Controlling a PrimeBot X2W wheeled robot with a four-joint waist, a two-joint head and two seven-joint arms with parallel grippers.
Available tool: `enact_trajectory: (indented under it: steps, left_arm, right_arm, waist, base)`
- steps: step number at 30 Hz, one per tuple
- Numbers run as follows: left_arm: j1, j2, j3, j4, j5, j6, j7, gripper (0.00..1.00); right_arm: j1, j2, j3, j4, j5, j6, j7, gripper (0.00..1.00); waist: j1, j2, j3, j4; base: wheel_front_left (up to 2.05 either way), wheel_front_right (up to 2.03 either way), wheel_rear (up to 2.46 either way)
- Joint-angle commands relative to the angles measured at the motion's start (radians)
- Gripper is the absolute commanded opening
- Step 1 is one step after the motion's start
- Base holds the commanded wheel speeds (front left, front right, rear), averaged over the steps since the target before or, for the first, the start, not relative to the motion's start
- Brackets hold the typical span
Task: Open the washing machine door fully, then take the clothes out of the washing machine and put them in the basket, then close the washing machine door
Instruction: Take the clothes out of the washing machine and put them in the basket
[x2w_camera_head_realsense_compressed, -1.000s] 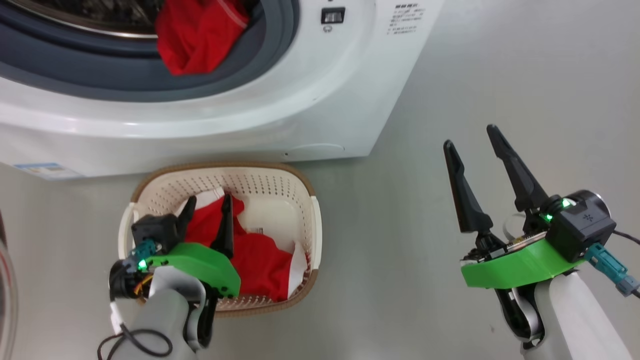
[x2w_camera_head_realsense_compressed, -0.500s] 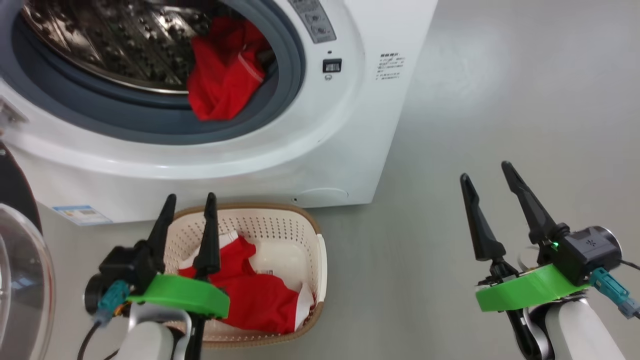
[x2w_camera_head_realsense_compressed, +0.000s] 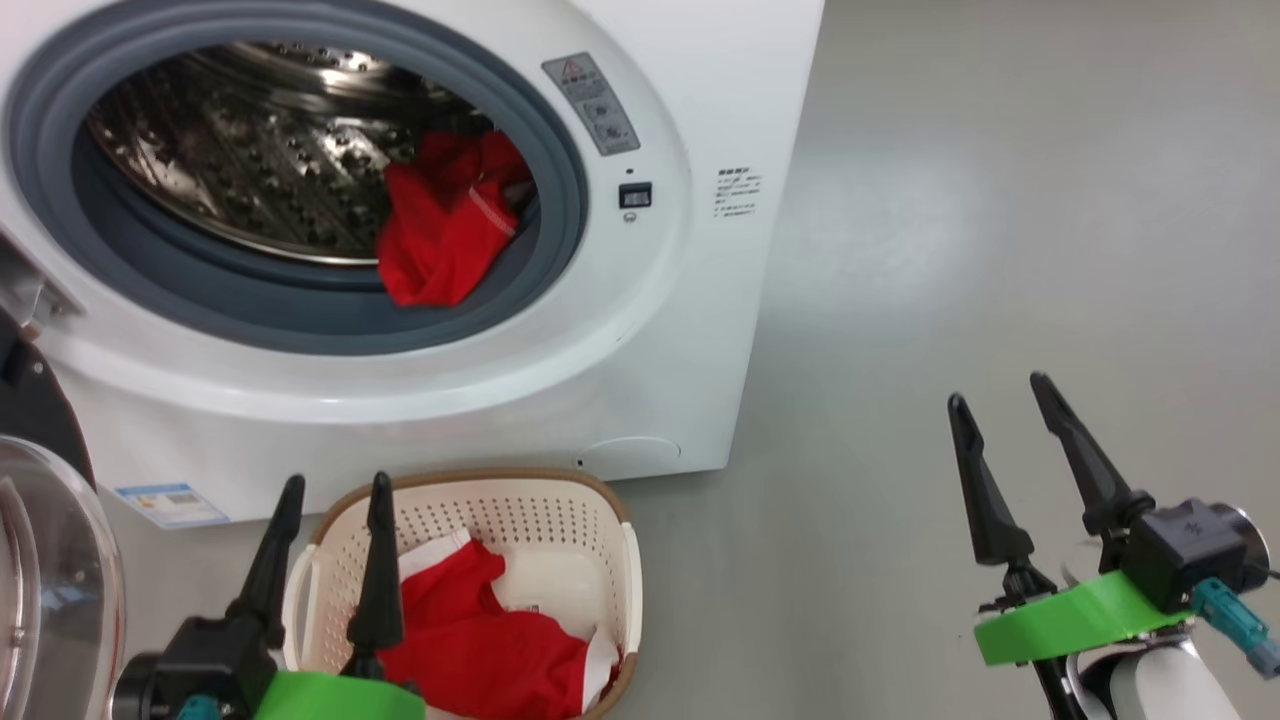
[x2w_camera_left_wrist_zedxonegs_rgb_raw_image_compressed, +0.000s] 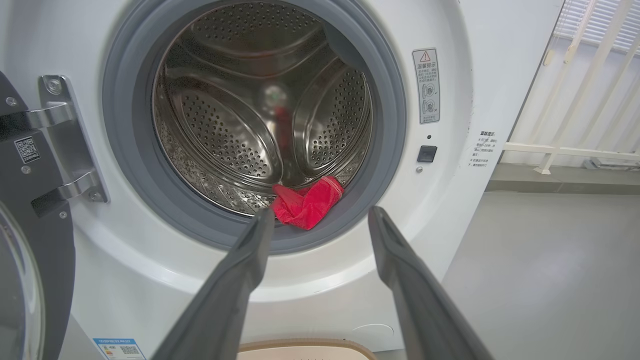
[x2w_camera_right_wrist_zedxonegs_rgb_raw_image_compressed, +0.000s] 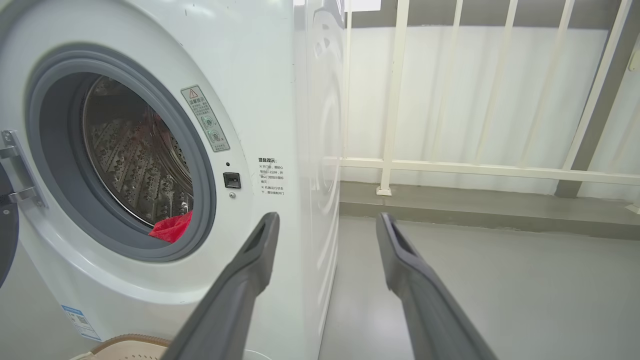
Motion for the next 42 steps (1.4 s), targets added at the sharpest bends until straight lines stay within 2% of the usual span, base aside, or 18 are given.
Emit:
enact_trajectory:
  steps: [1, 20, 33, 42]
  left_arm:
    - [0.017, 0.016, 0.042, -0.039, 0.005, 0.01, -0.008, 1.0]
    - [0.154, 0.022, 0.061, -0.064, 0.002, 0.009, -0.008, 1.0]
    - [0.155, 0.024, 0.049, -0.066, -0.006, 0.012, -0.008, 1.0]
    - [0.122, 0.019, 0.022, -0.059, -0.005, 0.023, -0.008, 1.0]
  right_arm:
    - [0.014, 0.0, 0.011, -0.028, -0.015, 0.006, -0.006, 1.0]
    - [0.1, 0.0, 0.008, -0.037, -0.053, 0.006, -0.006, 1.0]
    - [0.102, 0.0, 0.012, -0.04, -0.045, 0.006, -0.006, 1.0]
    - [0.089, 0.0, 0.014, -0.05, -0.04, 0.006, -0.006, 1.0]
  waist:
    - [0.0, 0.0, -0.033, -0.017]
    - [0.0, 0.0, -0.12, -0.04]
    - [0.0, 0.0, -0.124, -0.04]
    - [0.0, 0.0, -0.088, -0.029]
  base:
    - [0.0, 0.0, 0.0]
    - [0.0, 0.0, 0.0]
    - [0.0, 0.0, 0.0]
    - [0.0, 0.0, 0.0]
